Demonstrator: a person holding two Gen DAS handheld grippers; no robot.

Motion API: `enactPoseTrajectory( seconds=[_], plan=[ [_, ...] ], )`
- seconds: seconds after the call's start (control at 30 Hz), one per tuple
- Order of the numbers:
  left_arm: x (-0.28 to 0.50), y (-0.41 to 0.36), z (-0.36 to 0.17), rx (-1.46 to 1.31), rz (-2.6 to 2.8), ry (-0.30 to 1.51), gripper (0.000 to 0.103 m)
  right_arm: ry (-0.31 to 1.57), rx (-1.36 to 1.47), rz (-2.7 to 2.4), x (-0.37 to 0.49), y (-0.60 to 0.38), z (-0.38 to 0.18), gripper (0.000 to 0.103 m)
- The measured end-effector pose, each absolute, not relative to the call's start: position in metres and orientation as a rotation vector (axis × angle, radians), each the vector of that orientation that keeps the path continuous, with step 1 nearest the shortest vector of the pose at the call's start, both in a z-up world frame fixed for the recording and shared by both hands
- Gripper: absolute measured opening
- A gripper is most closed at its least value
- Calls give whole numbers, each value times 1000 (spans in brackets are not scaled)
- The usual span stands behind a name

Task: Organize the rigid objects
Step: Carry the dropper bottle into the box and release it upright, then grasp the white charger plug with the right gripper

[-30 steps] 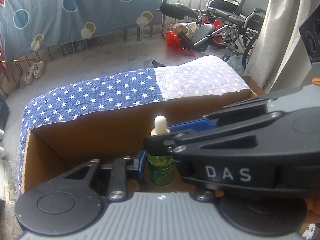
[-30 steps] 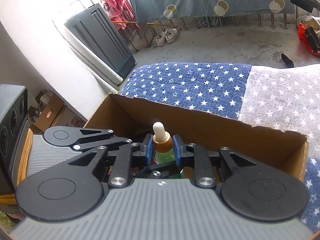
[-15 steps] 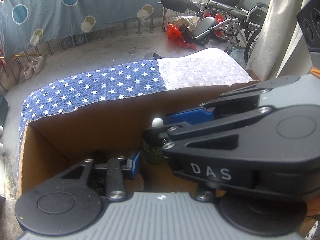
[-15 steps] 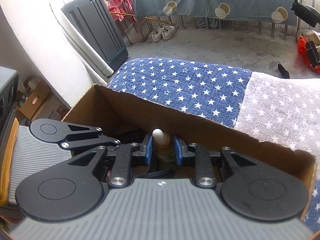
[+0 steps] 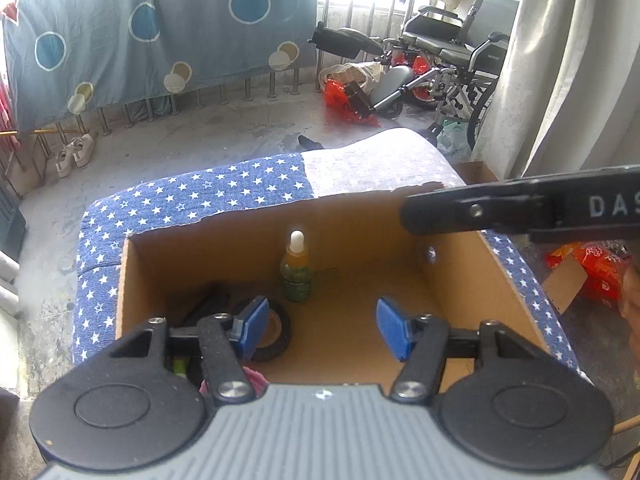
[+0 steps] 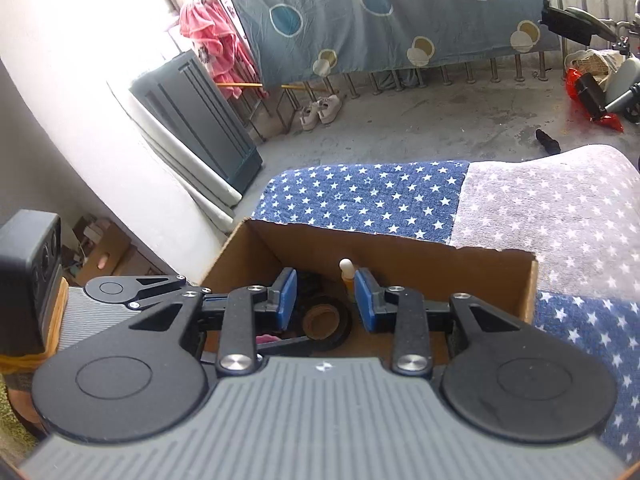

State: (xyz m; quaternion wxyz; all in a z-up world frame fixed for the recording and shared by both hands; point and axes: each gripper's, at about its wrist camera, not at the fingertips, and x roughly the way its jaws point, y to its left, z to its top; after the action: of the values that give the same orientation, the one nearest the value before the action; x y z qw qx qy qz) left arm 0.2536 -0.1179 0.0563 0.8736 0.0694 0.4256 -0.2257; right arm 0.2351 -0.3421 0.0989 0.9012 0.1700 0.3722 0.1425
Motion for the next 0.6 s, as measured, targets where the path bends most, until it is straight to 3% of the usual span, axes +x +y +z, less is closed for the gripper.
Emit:
enactPoseTrajectory(
  seconds=[0.27, 0.6],
  plan=[
    [156, -96, 86, 150, -570, 782, 68, 643, 478, 309, 106, -352, 119, 40],
    [74, -105, 23, 195, -671, 751, 68, 651, 571, 223, 8, -333, 45, 41]
  ],
)
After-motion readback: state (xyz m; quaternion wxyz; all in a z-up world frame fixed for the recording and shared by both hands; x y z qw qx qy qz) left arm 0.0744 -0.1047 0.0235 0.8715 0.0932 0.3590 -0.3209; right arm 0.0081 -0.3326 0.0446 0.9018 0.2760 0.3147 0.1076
